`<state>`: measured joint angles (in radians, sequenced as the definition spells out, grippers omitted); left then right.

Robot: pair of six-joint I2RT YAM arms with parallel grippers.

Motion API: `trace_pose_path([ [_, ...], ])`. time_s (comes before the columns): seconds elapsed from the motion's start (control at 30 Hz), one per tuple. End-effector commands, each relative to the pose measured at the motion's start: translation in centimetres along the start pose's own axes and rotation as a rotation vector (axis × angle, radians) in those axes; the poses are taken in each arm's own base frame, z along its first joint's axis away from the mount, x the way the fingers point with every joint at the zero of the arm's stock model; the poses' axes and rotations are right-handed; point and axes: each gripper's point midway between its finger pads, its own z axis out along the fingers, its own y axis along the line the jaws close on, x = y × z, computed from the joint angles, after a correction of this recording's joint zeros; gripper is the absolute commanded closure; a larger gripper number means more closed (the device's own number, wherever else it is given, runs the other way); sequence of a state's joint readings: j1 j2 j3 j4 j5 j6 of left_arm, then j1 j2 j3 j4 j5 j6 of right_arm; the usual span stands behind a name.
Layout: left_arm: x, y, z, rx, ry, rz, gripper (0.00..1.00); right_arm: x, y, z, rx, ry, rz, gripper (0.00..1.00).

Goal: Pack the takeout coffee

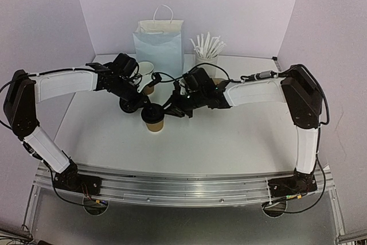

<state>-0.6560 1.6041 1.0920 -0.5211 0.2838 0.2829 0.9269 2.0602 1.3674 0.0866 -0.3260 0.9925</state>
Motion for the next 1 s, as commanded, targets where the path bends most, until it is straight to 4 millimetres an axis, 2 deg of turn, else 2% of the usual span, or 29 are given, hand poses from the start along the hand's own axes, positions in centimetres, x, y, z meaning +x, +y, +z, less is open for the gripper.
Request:
trace_pose_path([
  [0.0,7.1,-2.6,2.8,0.124,0.238,-0.059,1.00,6.1,-9.5,2.2,0.250,0.167,0.100,0.86],
  [0.07,6.6,-2.9,2.4,0.140,0.232,-0.062,1.00,5.9,-9.0,2.3,0.239,0.169,0.090,0.86],
  [0.2,7.6,-3.7,2.9,0.197,0.282,-0.116,1.00,6.0,-8.6,2.8,0.233,0.199,0.098,0.86],
  [0.37,8.4,-2.0,4.4,0.142,0.322,-0.077,1.00,5.8,-9.0,2.1,0.266,0.170,0.098,0.86],
  [0.5,8.6,-2.4,3.8,0.159,0.299,-0.024,1.00,5.5,-7.9,1.8,0.245,0.169,0.074,0.85],
  [0.63,5.3,-4.0,1.7,0.235,0.200,-0.027,0.99,4.6,-5.2,1.8,0.184,0.168,0.034,0.84],
  [0.73,2.2,-4.1,0.4,0.249,0.140,-0.043,0.94,3.7,-2.2,1.8,0.113,0.167,-0.005,0.82],
  [0.83,-0.5,-3.9,-0.5,0.252,0.091,-0.060,0.90,2.8,0.0,1.5,0.070,0.150,-0.033,0.80],
  [0.97,-2.4,-4.1,-1.5,0.263,0.077,-0.068,0.84,2.1,1.4,0.7,0.055,0.126,-0.056,0.79],
])
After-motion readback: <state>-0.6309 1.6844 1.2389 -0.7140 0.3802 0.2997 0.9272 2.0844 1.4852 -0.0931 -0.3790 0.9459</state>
